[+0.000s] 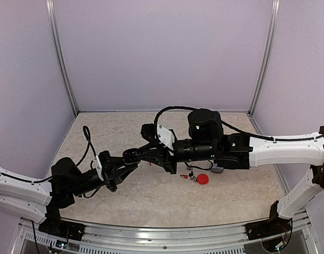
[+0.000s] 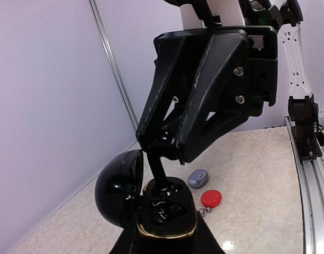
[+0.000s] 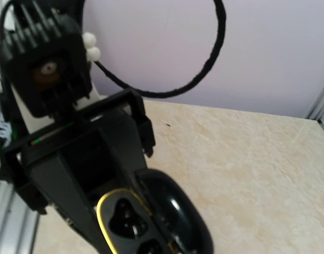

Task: Insert the wireless bluetooth earbuds into the charging case
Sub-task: Insert the right earbud into the right side groove of the charging case.

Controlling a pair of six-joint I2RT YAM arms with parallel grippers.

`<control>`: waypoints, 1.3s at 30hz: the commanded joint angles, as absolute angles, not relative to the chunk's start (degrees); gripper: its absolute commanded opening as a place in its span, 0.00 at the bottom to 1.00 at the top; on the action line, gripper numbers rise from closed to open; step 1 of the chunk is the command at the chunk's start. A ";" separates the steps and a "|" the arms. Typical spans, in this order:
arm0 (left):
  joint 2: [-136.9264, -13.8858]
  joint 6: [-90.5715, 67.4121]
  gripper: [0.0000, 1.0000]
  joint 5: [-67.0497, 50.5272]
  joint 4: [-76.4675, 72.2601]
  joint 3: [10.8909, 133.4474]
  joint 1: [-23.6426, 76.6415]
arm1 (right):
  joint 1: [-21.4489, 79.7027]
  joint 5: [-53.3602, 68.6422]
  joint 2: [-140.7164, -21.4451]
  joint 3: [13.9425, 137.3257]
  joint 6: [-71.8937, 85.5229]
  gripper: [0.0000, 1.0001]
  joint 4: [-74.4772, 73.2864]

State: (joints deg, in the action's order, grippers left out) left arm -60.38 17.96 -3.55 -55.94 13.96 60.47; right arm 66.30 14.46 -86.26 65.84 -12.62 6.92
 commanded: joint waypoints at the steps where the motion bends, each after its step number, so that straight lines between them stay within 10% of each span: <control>1: -59.24 20.04 0.03 -5.94 -61.30 15.58 61.14 | 67.13 9.28 -89.07 66.92 -16.51 0.01 -1.51; 39: -60.80 22.34 0.03 -5.73 -62.64 15.46 61.15 | 66.97 12.09 -81.61 62.29 -13.31 0.00 8.10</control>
State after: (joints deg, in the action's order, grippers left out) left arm -60.82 21.08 -5.39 -57.82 13.98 60.84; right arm 67.96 12.01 -83.13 63.42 -15.11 7.92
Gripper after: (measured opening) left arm 0.236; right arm 0.155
